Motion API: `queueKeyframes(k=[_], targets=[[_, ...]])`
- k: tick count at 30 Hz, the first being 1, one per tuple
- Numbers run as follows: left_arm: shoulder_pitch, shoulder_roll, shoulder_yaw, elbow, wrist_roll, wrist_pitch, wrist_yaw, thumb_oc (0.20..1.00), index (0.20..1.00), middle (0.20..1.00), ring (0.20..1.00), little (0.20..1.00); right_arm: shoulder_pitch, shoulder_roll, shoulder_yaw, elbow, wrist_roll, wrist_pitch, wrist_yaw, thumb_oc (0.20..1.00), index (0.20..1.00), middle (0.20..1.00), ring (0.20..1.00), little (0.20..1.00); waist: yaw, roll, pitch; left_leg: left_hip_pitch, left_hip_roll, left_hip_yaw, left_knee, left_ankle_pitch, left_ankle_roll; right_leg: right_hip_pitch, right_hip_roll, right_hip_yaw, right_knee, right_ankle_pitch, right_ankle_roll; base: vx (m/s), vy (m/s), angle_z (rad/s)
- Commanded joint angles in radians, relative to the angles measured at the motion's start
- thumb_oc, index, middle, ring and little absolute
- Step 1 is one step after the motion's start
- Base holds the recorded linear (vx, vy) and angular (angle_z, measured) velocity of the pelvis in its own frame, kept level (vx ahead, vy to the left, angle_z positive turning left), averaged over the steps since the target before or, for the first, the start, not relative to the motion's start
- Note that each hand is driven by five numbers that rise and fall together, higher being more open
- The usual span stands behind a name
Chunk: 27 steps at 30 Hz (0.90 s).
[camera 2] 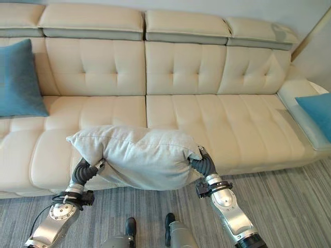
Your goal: Pick up all the scattered cushions and arrange them neatly on the sofa.
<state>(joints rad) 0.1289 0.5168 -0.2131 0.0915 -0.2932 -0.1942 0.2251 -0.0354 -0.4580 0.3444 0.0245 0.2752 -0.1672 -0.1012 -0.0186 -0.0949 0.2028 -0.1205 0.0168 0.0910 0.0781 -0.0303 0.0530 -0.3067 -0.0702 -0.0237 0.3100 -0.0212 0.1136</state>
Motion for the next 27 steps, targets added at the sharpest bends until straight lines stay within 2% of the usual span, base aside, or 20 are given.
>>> queueKeyframes(k=[1, 4, 5, 6, 7, 8, 9, 10, 11, 12, 13, 14, 15, 16, 17, 18, 19, 22, 25, 27], targets=[[-0.053, -0.036, -0.020, -0.156, 0.044, -0.098, -0.062, 0.200, 0.200, 0.200, 0.200, 0.200, -0.091, 0.041, 0.034, -0.161, 0.029, -0.101, 0.057, 0.200, 0.200, 0.200, 0.200, 0.200, -0.036, 0.033, -0.017, 0.217, -0.058, -0.033, 0.050, -0.183, -0.025, -0.022, 0.013, -0.067, -0.203, 0.087, 0.059, 0.43, -0.084, 0.09], [-0.055, -0.050, -0.016, -0.146, 0.052, -0.101, -0.068, 0.200, 0.200, 0.200, 0.200, 0.200, -0.081, 0.037, 0.030, -0.156, 0.028, -0.098, 0.065, 0.200, 0.200, 0.200, 0.200, 0.200, -0.050, 0.047, -0.021, 0.277, -0.048, -0.057, 0.029, -0.198, -0.041, -0.042, 0.018, -0.109, -0.276, 0.115, 0.067, 0.42, -0.136, 0.24], [-0.062, -0.063, -0.026, -0.141, 0.045, -0.105, -0.077, 0.200, 0.200, 0.200, 0.200, 0.200, -0.052, 0.030, 0.012, -0.160, 0.030, -0.098, 0.068, 0.200, 0.200, 0.200, 0.200, 0.200, -0.068, 0.048, -0.034, 0.315, -0.043, -0.084, 0.028, -0.203, -0.062, -0.044, 0.017, -0.082, -0.276, 0.124, 0.065, 0.26, -0.134, 0.53], [-0.062, -0.064, -0.027, -0.141, 0.045, -0.105, -0.078, 0.200, 0.200, 0.200, 0.200, 0.200, -0.050, 0.029, 0.011, -0.162, 0.030, -0.098, 0.069, 0.200, 0.200, 0.200, 0.200, 0.200, -0.070, 0.050, -0.033, 0.318, -0.041, -0.087, 0.028, -0.204, -0.063, -0.041, 0.018, -0.084, -0.276, 0.123, 0.064, 0.48, -0.284, 0.79], [-0.058, -0.079, -0.039, -0.135, 0.033, -0.109, -0.093, 0.200, 0.200, 0.200, 0.200, 0.200, -0.029, 0.021, -0.001, -0.166, 0.038, -0.102, 0.081, 0.200, 0.200, 0.200, 0.200, 0.200, -0.077, 0.057, -0.048, 0.316, -0.029, -0.104, 0.060, -0.163, -0.091, -0.016, 0.020, -0.060, -0.257, 0.147, 0.041, 0.23, -0.152, 0.80], [-0.058, -0.080, -0.039, -0.135, 0.032, -0.109, -0.093, 0.200, 0.200, 0.200, 0.200, 0.200, -0.028, 0.021, -0.001, -0.166, 0.038, -0.102, 0.082, 0.200, 0.200, 0.200, 0.200, 0.200, -0.078, 0.058, -0.049, 0.315, -0.028, -0.105, 0.061, -0.163, -0.092, -0.017, 0.020, -0.061, -0.257, 0.147, 0.040, 0.37, -0.331, 0.86], [-0.065, -0.087, -0.055, -0.126, 0.008, -0.104, -0.107, 0.200, 0.200, 0.200, 0.200, 0.200, -0.023, 0.001, -0.014, -0.163, 0.040, -0.106, 0.075, 0.200, 0.200, 0.200, 0.200, 0.200, -0.090, 0.075, -0.057, 0.262, 0.006, -0.096, 0.186, -0.054, -0.149, 0.015, 0.020, -0.072, -0.241, 0.139, 0.013, 0.22, -0.276, 0.55], [-0.065, -0.092, -0.059, -0.125, -0.006, -0.101, -0.117, 0.200, 0.200, 0.200, 0.200, 0.200, -0.020, -0.006, -0.020, -0.162, 0.042, -0.105, 0.076, 0.200, 0.200, 0.200, 0.200, 0.200, -0.093, 0.074, -0.058, 0.216, 0.032, -0.076, 0.275, -0.002, -0.169, 0.035, 0.015, -0.079, -0.240, 0.120, -0.003, 0.22, -0.277, 0.42], [-0.065, -0.092, -0.060, -0.125, -0.007, -0.101, -0.117, 0.200, 0.200, 0.200, 0.200, 0.200, -0.019, -0.007, -0.020, -0.162, 0.043, -0.105, 0.077, 0.200, 0.200, 0.200, 0.200, 0.200, -0.095, 0.075, -0.059, 0.208, 0.034, -0.079, 0.285, -0.006, -0.170, 0.033, 0.016, -0.082, -0.239, 0.119, -0.004, 0.22, -0.254, 0.23], [-0.067, -0.096, -0.063, -0.122, -0.019, -0.096, -0.126, 0.200, 0.200, 0.200, 0.200, 0.200, -0.023, -0.026, -0.023, -0.161, 0.045, -0.104, 0.069, 0.200, 0.200, 0.200, 0.200, 0.200, -0.093, 0.074, -0.053, 0.136, 0.059, -0.053, 0.433, 0.058, -0.168, 0.073, 0.027, -0.086, -0.228, 0.078, -0.042, 0.14, -0.160, 0.25], [-0.067, -0.096, -0.064, -0.122, -0.019, -0.097, -0.126, 0.200, 0.200, 0.200, 0.200, 0.200, -0.023, -0.027, -0.023, -0.161, 0.045, -0.103, 0.069, 0.200, 0.200, 0.200, 0.200, 0.200, -0.093, 0.075, -0.053, 0.133, 0.060, -0.053, 0.439, 0.056, -0.168, 0.072, 0.029, -0.086, -0.227, 0.077, -0.042, 0.29, -0.282, 0.07], [-0.072, -0.106, -0.064, -0.104, -0.019, -0.092, -0.121, 0.200, 0.200, 0.200, 0.200, 0.200, -0.027, -0.037, -0.021, -0.154, 0.047, -0.095, 0.065, 0.200, 0.200, 0.200, 0.200, 0.200, -0.089, 0.068, -0.051, 0.087, 0.086, 0.000, 0.455, 0.041, -0.144, 0.099, 0.030, -0.082, -0.223, 0.049, -0.057, 0.25, -0.176, -0.25], [-0.069, -0.107, -0.060, -0.108, -0.021, -0.083, -0.127, 0.200, 0.200, 0.200, 0.200, 0.200, -0.023, -0.044, -0.023, -0.154, 0.041, -0.089, 0.065, 0.200, 0.200, 0.200, 0.200, 0.200, -0.077, 0.065, -0.048, 0.054, 0.094, 0.028, 0.429, -0.004, -0.130, 0.123, 0.030, -0.077, -0.224, 0.030, -0.055, 0.24, -0.174, -0.52], [-0.069, -0.106, -0.060, -0.108, -0.021, -0.082, -0.127, 0.200, 0.200, 0.200, 0.200, 0.200, -0.023, -0.043, -0.023, -0.154, 0.041, -0.089, 0.065, 0.200, 0.200, 0.200, 0.200, 0.200, -0.077, 0.062, -0.049, 0.052, 0.091, 0.030, 0.427, -0.001, -0.129, 0.120, 0.027, -0.075, -0.225, 0.032, -0.055, 0.18, -0.060, -0.49], [-0.064, -0.106, -0.058, -0.111, -0.023, -0.081, -0.134, 0.200, 0.200, 0.200, 0.200, 0.200, -0.021, -0.047, -0.028, -0.157, 0.036, -0.088, 0.067, 0.200, 0.200, 0.200, 0.200, 0.200, -0.073, 0.058, -0.052, 0.037, 0.091, 0.050, 0.393, -0.019, -0.118, 0.135, 0.024, -0.070, -0.229, 0.028, -0.053, 0.22, -0.013, -0.31], [-0.061, -0.103, -0.051, -0.118, -0.013, -0.081, -0.136, 0.200, 0.200, 0.200, 0.200, 0.200, -0.020, -0.055, -0.039, -0.159, 0.024, -0.085, 0.067, 0.200, 0.200, 0.200, 0.200, 0.200, -0.063, 0.052, -0.049, -0.008, 0.089, 0.068, 0.308, -0.047, -0.112, 0.167, 0.017, -0.057, -0.234, 0.018, -0.048, 0.23, -0.012, -0.13], [-0.060, -0.102, -0.051, -0.118, -0.014, -0.080, -0.136, 0.200, 0.200, 0.200, 0.200, 0.200, -0.020, -0.055, -0.039, -0.160, 0.024, -0.084, 0.067, 0.200, 0.200, 0.200, 0.200, 0.200, -0.061, 0.050, -0.049, -0.004, 0.087, 0.070, 0.302, -0.046, -0.111, 0.168, 0.016, -0.054, -0.235, 0.018, -0.047, 0.21, 0.011, -0.05], [-0.065, -0.103, -0.050, -0.119, 0.005, -0.083, -0.136, 0.200, 0.200, 0.200, 0.200, 0.200, -0.020, -0.054, -0.046, -0.162, 0.017, -0.084, 0.069, 0.200, 0.200, 0.200, 0.200, 0.200, -0.048, 0.051, -0.040, -0.022, 0.082, 0.072, 0.172, -0.037, -0.120, 0.210, 0.008, -0.039, -0.249, 0.004, -0.039, 0.15, 0.040, -0.25], [-0.081, -0.109, -0.047, -0.120, 0.019, -0.086, -0.115, 0.200, 0.200, 0.200, 0.200, 0.200, -0.028, -0.057, -0.051, -0.163, -0.010, -0.087, 0.054, 0.200, 0.200, 0.200, 0.200, 0.200, -0.038, 0.063, -0.029, -0.039, 0.092, 0.059, 0.102, 0.014, -0.140, 0.235, 0.010, -0.035, -0.243, -0.015, -0.041, 0.13, 0.083, -0.26], [-0.079, -0.113, -0.041, -0.121, 0.021, -0.086, -0.110, 0.200, 0.200, 0.200, 0.200, 0.200, -0.028, -0.059, -0.050, -0.166, -0.023, -0.085, 0.049, 0.200, 0.200, 0.200, 0.200, 0.200, -0.034, 0.072, -0.030, -0.012, 0.090, 0.048, 0.051, 0.022, -0.139, 0.246, 0.018, -0.030, -0.236, -0.024, -0.041, 0.11, 0.097, -0.13]])
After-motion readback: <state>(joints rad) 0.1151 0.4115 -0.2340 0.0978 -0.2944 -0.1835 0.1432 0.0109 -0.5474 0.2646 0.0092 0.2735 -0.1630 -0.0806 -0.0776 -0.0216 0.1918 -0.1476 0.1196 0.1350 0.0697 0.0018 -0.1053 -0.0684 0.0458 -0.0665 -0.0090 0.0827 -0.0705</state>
